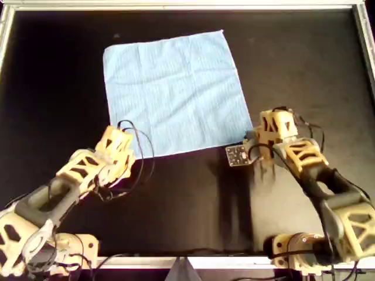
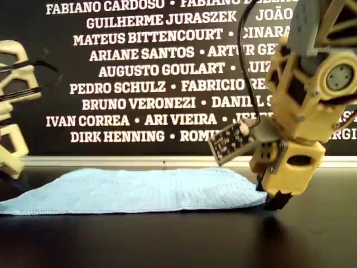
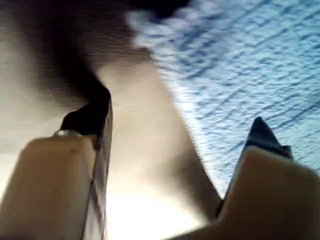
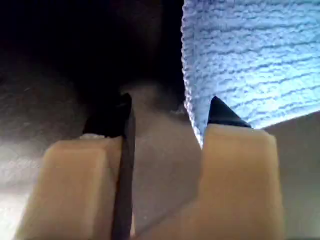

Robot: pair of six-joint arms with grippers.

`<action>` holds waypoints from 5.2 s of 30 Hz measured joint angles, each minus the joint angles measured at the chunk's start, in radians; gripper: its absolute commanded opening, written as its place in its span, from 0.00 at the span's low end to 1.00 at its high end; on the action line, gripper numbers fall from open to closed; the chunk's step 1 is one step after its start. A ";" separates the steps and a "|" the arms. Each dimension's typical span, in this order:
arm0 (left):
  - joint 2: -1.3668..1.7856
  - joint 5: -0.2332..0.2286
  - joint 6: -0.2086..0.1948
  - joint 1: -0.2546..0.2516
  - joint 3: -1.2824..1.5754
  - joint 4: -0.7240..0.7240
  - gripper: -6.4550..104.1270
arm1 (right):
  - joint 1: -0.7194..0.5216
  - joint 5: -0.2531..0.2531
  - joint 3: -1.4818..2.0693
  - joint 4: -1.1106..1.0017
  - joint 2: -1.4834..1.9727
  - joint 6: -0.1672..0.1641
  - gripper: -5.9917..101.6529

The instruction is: Fold a cloth

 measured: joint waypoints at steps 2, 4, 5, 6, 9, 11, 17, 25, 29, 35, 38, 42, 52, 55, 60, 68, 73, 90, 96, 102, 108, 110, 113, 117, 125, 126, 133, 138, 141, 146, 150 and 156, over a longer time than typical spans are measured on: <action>-0.026 0.000 0.000 0.000 -0.023 0.000 0.92 | -0.003 0.000 -0.025 0.000 -0.028 0.000 0.62; -0.052 0.000 0.000 0.000 -0.043 -0.002 0.92 | -0.005 -0.002 -0.049 0.000 -0.055 0.000 0.62; -0.064 0.000 0.000 0.000 -0.054 -0.002 0.92 | -0.005 -0.002 -0.061 -0.002 -0.064 0.000 0.62; -0.077 0.000 0.000 0.000 -0.064 -0.002 0.92 | -0.006 -0.003 -0.075 -0.002 -0.078 0.000 0.62; -0.129 0.000 0.000 0.000 -0.098 -0.002 0.92 | -0.006 -0.002 -0.114 -0.002 -0.104 0.000 0.62; -0.161 0.000 0.002 0.000 -0.121 -0.002 0.92 | -0.008 -0.002 -0.133 -0.002 -0.120 0.000 0.62; -0.198 0.000 0.002 0.000 -0.158 -0.008 0.92 | -0.009 -0.002 -0.167 -0.002 -0.141 -0.003 0.61; -0.219 -0.095 0.002 0.031 -0.172 -0.015 0.92 | -0.009 -0.002 -0.172 -0.002 -0.143 -0.003 0.61; -0.216 -0.117 0.002 0.034 -0.167 -0.023 0.92 | -0.009 0.000 -0.172 -0.002 -0.143 -0.003 0.61; -0.216 -0.117 0.002 0.034 -0.167 -0.023 0.92 | -0.009 0.000 -0.172 -0.002 -0.146 -0.003 0.61; -0.209 -0.117 0.002 0.034 -0.166 -0.025 0.91 | -0.009 0.000 -0.172 -0.002 -0.147 -0.003 0.61; -0.207 -0.117 0.008 0.034 -0.163 -0.028 0.91 | -0.009 0.000 -0.181 -0.002 -0.149 -0.003 0.61; -0.202 -0.117 0.008 0.034 -0.163 -0.026 0.66 | -0.014 -0.008 -0.181 -0.002 -0.149 0.006 0.28; -0.202 -0.117 0.008 0.034 -0.163 -0.026 0.53 | -0.015 -0.009 -0.181 -0.002 -0.149 0.006 0.11; -0.202 -0.115 0.003 0.034 -0.189 -0.021 0.28 | -0.015 -0.009 -0.181 -0.002 -0.149 0.006 0.04; -0.192 -0.115 0.002 0.043 -0.209 -0.021 0.04 | -0.015 -0.009 -0.181 -0.002 -0.149 0.006 0.05; -0.179 -0.115 0.003 0.043 -0.209 -0.018 0.05 | -0.015 -0.009 -0.181 -0.002 -0.149 0.006 0.05; 0.012 -0.115 0.011 0.044 -0.078 0.008 0.05 | -0.009 -0.025 0.288 -0.002 0.449 0.006 0.05; 0.012 -0.120 0.011 0.044 -0.078 0.008 0.05 | -0.009 -0.025 0.453 -0.002 0.586 0.003 0.05; 0.012 -0.120 0.057 0.046 -0.078 0.000 0.05 | -0.006 -0.025 0.472 -0.002 0.591 0.003 0.05; -0.002 -0.120 0.149 0.055 -0.149 -0.002 0.05 | -0.006 -0.003 0.426 -0.049 0.574 0.000 0.05; -0.048 -0.120 0.164 0.075 -0.219 -0.002 0.05 | -0.009 0.002 0.377 -0.080 0.541 0.000 0.05; -0.161 -0.120 0.172 0.115 -0.337 -0.002 0.05 | -0.009 -0.003 0.288 -0.129 0.459 0.000 0.05; -0.304 -0.120 0.172 0.173 -0.512 -0.002 0.05 | -0.009 -0.006 0.150 -0.181 0.298 0.000 0.05; -0.482 -0.121 0.172 0.212 -0.838 -0.002 0.05 | -0.011 0.002 -0.196 -0.204 -0.038 0.000 0.05; -0.491 -0.121 0.172 0.212 -0.874 -0.002 0.05 | -0.012 0.002 -0.241 -0.204 -0.072 0.000 0.05; -0.549 -0.124 0.172 0.213 -1.069 -0.002 0.05 | -0.031 0.002 -0.548 -0.204 -0.242 0.000 0.05; -0.629 -0.124 0.172 0.213 -1.172 -0.002 0.05 | -0.031 0.002 -0.732 -0.204 -0.362 0.000 0.05; -0.696 -0.124 0.172 0.213 -1.243 -0.002 0.05 | -0.029 0.002 -0.822 -0.204 -0.436 0.000 0.05; -0.811 -0.124 0.172 0.213 -1.393 -0.002 0.05 | -0.029 0.002 -0.953 -0.204 -0.545 0.000 0.05; -0.896 -0.124 0.175 0.213 -1.517 -0.002 0.05 | -0.035 0.002 -1.048 -0.204 -0.620 0.000 0.05; -1.006 -0.124 0.175 0.213 -1.667 -0.002 0.05 | -0.074 0.000 -1.209 -0.204 -0.719 0.000 0.05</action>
